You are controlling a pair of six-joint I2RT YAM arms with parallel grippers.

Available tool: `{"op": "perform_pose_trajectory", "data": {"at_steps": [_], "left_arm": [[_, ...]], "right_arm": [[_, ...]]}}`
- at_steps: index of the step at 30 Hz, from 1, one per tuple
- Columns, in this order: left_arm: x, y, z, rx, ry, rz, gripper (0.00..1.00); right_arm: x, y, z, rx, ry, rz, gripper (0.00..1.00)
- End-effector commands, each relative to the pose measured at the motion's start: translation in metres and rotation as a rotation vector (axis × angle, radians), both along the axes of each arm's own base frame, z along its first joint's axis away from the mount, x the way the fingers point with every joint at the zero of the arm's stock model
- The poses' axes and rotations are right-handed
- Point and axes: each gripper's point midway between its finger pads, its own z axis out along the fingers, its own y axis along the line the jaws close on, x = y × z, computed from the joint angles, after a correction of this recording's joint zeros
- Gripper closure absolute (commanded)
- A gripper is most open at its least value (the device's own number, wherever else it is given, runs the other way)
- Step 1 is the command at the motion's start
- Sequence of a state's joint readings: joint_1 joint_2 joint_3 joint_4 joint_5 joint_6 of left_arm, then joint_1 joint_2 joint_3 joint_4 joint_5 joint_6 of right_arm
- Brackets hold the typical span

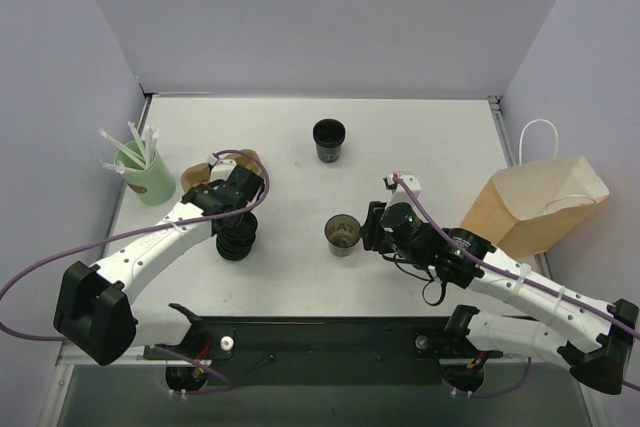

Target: Pack the takeout coffee

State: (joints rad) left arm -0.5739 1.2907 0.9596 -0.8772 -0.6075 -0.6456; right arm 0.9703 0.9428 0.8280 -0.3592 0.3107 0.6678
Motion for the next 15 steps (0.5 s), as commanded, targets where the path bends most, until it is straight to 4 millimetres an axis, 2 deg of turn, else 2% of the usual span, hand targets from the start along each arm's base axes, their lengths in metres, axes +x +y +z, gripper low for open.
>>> {"op": "perform_pose_trajectory", "data": {"at_steps": [1, 5, 8, 11, 14, 15], "left_arm": [[0.008, 0.005, 0.022, 0.030, -0.040, 0.014, 0.87], [0.006, 0.007, 0.023, 0.034, -0.041, 0.012, 0.88], [0.002, 0.006, 0.021, 0.026, -0.027, 0.008, 0.95], [0.001, 0.004, 0.031, -0.008, -0.054, 0.005, 0.96], [0.005, -0.011, 0.052, -0.110, -0.105, -0.056, 0.96], [0.005, -0.018, 0.058, -0.145, -0.117, -0.084, 0.96]], "right_arm": [[0.005, -0.002, 0.010, -0.010, -0.034, -0.021, 0.64], [0.005, -0.001, 0.008, -0.010, -0.027, -0.021, 0.64], [0.005, 0.003, 0.008, 0.009, -0.024, -0.019, 0.64], [0.005, 0.019, 0.016, 0.075, -0.024, 0.010, 0.64], [0.005, 0.042, 0.031, 0.171, -0.034, 0.069, 0.63], [0.005, 0.058, 0.044, 0.246, -0.063, 0.124, 0.62]]}}
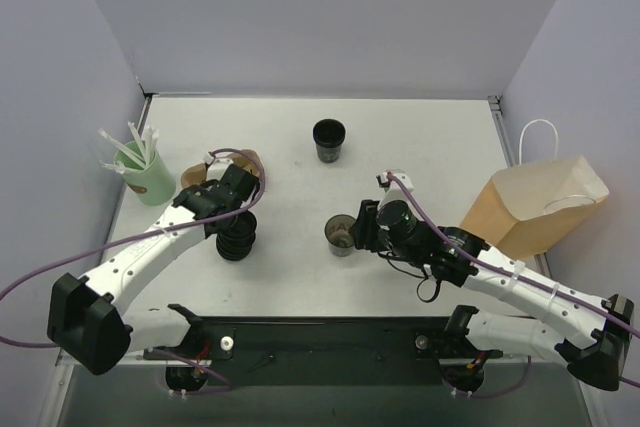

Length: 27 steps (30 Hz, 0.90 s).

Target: Pack the takeout coffee

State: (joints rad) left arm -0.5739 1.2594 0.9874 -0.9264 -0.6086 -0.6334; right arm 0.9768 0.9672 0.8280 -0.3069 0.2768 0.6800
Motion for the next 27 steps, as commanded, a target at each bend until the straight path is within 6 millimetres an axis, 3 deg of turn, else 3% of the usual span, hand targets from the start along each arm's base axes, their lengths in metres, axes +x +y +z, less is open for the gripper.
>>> {"op": "perform_pose_trajectory", "data": {"at_steps": [1, 2, 3, 5, 6, 7, 8, 9, 10, 15, 19, 22, 27], "left_arm": [[0.013, -0.030, 0.056, -0.194, -0.146, -0.110, 0.96], [0.010, -0.039, 0.069, -0.263, -0.181, -0.154, 0.96], [0.004, -0.059, 0.074, -0.370, -0.169, -0.234, 0.96], [-0.001, -0.083, 0.098, -0.522, -0.245, -0.336, 0.96], [-0.011, -0.099, 0.105, -0.617, -0.234, -0.398, 0.96], [-0.013, -0.109, 0.115, -0.687, -0.261, -0.416, 0.96], [-0.019, -0.114, 0.124, -0.738, -0.276, -0.441, 0.96], [-0.024, -0.121, 0.129, -0.784, -0.272, -0.469, 0.96], [-0.033, -0.133, 0.137, -0.863, -0.252, -0.515, 0.96], [-0.062, -0.159, 0.148, -1.057, -0.131, -0.586, 1.00], [-0.090, -0.184, 0.167, -1.303, -0.017, -0.657, 1.00], [-0.100, -0.190, 0.167, -1.377, 0.054, -0.654, 1.00], [-0.106, -0.193, 0.171, -1.447, 0.072, -0.649, 1.00]], "right_arm": [[0.002, 0.050, 0.048, 0.239, -0.085, 0.131, 0.62], [-0.001, 0.056, 0.053, 0.270, -0.098, 0.158, 0.61], [0.002, 0.066, 0.071, 0.349, -0.140, 0.177, 0.61], [-0.008, 0.076, 0.081, 0.425, -0.164, 0.250, 0.58], [-0.012, 0.085, 0.101, 0.496, -0.224, 0.309, 0.58], [-0.022, 0.090, 0.108, 0.534, -0.247, 0.376, 0.57], [-0.026, 0.091, 0.102, 0.544, -0.263, 0.405, 0.57], [-0.029, 0.090, 0.119, 0.581, -0.358, 0.438, 0.57], [-0.031, 0.088, 0.122, 0.590, -0.395, 0.449, 0.57], [-0.036, 0.062, 0.127, 0.600, -0.592, 0.446, 0.55], [-0.041, 0.052, 0.133, 0.593, -0.762, 0.471, 0.55], [-0.040, 0.045, 0.146, 0.585, -0.860, 0.456, 0.55], [-0.042, 0.053, 0.151, 0.543, -0.871, 0.508, 0.55]]}}
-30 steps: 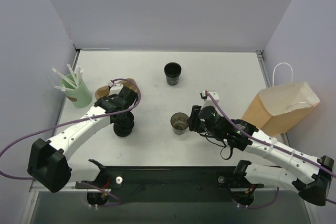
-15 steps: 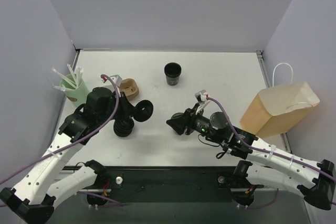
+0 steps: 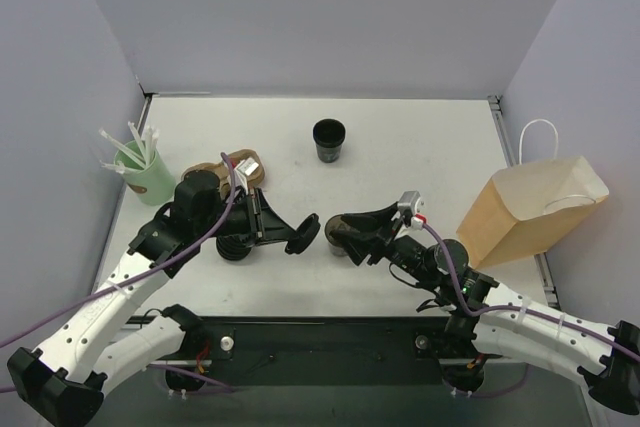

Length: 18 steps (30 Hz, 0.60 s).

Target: Pack the takeout coffee

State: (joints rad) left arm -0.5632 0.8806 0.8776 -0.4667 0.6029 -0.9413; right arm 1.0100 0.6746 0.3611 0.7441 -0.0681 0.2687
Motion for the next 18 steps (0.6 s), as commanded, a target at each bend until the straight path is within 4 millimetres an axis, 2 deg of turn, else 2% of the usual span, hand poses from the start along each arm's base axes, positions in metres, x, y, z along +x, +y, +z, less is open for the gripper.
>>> {"op": "perform_pose_trajectory", "data": {"at_steps": [1, 4, 5, 11, 13, 15, 16, 18], "left_arm": [[-0.014, -0.010, 0.033, -0.170, 0.002, -0.073, 1.00], [-0.013, -0.012, 0.037, -0.214, 0.002, -0.071, 1.00], [-0.013, -0.013, 0.042, -0.239, -0.014, -0.074, 1.00], [-0.012, -0.016, 0.051, -0.284, -0.014, -0.078, 1.00], [-0.013, -0.016, 0.049, -0.282, -0.010, -0.079, 1.00], [-0.013, -0.015, 0.047, -0.282, -0.005, -0.079, 1.00], [-0.014, -0.015, 0.047, -0.285, -0.007, -0.081, 1.00], [-0.014, -0.016, 0.045, -0.288, -0.007, -0.082, 1.00]], "right_arm": [[-0.013, 0.004, 0.062, 0.120, -0.168, 0.057, 0.55], [-0.022, 0.017, 0.065, 0.155, -0.126, 0.137, 0.55], [-0.024, 0.024, 0.060, 0.158, -0.095, 0.154, 0.55], [-0.023, 0.045, 0.069, 0.224, -0.026, 0.151, 0.55], [-0.026, 0.045, 0.077, 0.267, -0.033, 0.159, 0.56], [-0.026, 0.045, 0.074, 0.299, -0.015, 0.166, 0.60], [-0.028, 0.042, 0.081, 0.340, -0.027, 0.171, 0.60], [-0.029, 0.040, 0.080, 0.356, -0.017, 0.173, 0.60]]}}
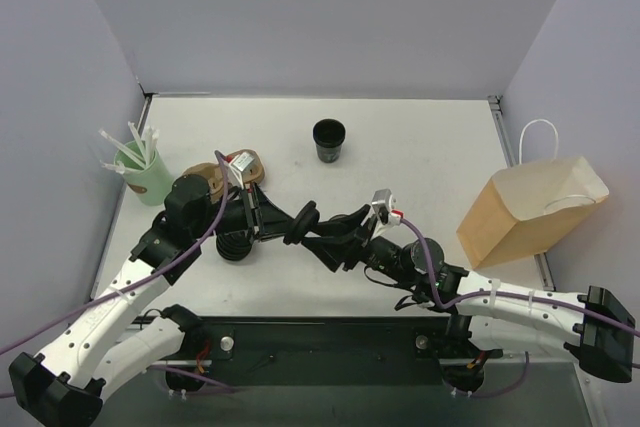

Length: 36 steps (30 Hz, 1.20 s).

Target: Pack the takeout coffee

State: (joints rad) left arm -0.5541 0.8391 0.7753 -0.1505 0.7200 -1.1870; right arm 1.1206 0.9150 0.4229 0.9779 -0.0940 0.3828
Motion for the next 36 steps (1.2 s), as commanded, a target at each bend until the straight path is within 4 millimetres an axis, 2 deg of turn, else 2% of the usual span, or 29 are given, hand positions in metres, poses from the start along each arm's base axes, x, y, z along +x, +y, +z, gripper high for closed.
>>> {"op": "perform_pose_trajectory", "data": {"at_steps": [1, 7, 13, 17, 26, 36], "left_arm": [[-0.008, -0.002, 0.008, -0.046, -0.039, -0.042, 1.00], [-0.007, -0.003, 0.010, -0.061, -0.047, -0.047, 1.00], [-0.008, -0.003, 0.017, -0.076, -0.052, -0.051, 1.00], [-0.008, -0.003, 0.016, -0.083, -0.036, -0.044, 1.00], [-0.010, -0.002, 0.030, -0.133, -0.060, -0.040, 1.00], [-0.008, -0.003, 0.017, -0.118, -0.047, -0.037, 1.00]], "right_arm": [[-0.006, -0.014, 0.062, 0.250, -0.055, 0.002, 0.59], [-0.003, -0.027, 0.060, 0.238, -0.053, -0.047, 0.50], [0.010, -0.043, 0.053, 0.219, -0.032, -0.150, 0.50], [0.007, -0.038, 0.057, 0.214, -0.035, -0.122, 0.55], [0.006, -0.026, 0.057, 0.202, -0.030, -0.087, 0.56], [0.002, -0.019, 0.067, 0.218, -0.042, -0.051, 0.56]]}}
